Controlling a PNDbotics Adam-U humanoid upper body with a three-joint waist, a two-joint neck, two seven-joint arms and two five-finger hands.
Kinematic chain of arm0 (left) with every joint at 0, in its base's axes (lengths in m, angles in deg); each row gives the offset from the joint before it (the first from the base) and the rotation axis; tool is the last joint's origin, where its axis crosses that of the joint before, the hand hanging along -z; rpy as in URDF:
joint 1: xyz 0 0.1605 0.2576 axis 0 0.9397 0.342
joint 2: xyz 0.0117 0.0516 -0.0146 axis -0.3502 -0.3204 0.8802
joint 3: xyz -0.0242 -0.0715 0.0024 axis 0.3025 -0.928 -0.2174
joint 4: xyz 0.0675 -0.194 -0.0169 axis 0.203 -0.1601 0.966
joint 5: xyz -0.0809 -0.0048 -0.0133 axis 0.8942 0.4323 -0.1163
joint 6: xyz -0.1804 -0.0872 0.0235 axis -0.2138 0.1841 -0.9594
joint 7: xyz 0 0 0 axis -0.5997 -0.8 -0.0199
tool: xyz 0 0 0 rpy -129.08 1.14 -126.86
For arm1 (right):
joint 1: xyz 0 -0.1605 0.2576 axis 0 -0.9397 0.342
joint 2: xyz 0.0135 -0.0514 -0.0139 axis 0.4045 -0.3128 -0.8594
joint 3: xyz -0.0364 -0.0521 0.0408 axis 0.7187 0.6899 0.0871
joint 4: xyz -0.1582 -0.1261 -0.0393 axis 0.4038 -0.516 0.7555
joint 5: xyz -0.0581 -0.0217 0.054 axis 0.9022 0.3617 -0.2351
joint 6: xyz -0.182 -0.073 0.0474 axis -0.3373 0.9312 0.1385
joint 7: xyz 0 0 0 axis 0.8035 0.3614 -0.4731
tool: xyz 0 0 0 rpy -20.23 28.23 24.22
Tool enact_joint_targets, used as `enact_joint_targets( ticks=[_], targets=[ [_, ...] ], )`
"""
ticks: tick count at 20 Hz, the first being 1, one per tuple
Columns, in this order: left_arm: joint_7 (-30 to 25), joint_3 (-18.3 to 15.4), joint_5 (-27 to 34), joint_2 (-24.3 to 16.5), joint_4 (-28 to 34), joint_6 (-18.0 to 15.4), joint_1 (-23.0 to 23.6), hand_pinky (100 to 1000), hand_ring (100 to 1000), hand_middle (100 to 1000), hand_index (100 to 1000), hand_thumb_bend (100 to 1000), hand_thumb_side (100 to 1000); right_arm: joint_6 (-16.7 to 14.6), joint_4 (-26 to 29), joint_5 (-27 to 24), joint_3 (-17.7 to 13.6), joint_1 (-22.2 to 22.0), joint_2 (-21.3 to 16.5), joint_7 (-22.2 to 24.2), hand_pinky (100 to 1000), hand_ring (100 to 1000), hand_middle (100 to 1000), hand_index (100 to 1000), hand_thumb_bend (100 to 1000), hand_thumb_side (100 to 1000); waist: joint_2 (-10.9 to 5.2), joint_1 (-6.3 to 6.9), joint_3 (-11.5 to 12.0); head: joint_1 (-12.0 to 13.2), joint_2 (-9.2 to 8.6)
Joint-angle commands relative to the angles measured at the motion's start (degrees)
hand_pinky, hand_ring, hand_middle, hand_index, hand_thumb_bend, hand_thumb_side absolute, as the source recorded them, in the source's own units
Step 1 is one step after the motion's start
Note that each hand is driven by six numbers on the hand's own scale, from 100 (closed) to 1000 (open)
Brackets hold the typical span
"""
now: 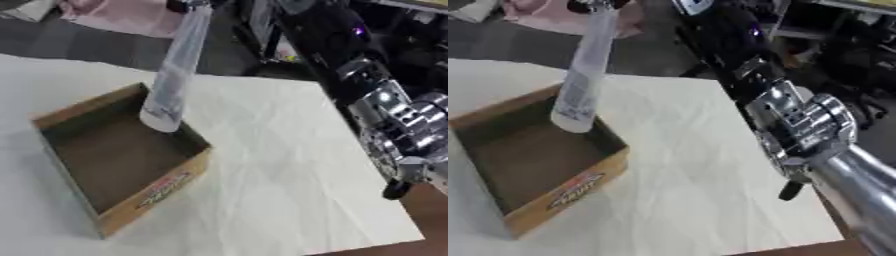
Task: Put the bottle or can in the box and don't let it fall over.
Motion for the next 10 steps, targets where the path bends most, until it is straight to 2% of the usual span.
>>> enact_joint_targets(
  ticks=[1, 10],
  targets=[
    [-0.03, -0.45, 0.31, -1.16, 1.01, 0.1, -1.07, 533, 524, 620, 884, 132, 712, -10.7, 2.01, 1.15, -1.49, 1.85, -0.13, 11.5, 100, 446, 503, 229, 435, 356, -1.09, 0.48, 0.2, -0.94, 0.66],
    [-0.33, -0.4, -0.23, -0.7, 1.01, 0.24, -1.62, 530, 521, 619, 884, 134, 718, -9.47, 1.95, 6.94, -1.98, 1.83, 2.91, 7.26, 100, 452, 506, 238, 432, 327, 0.06, 0.01, 1.73, -1.9, 1.21]
  ],
)
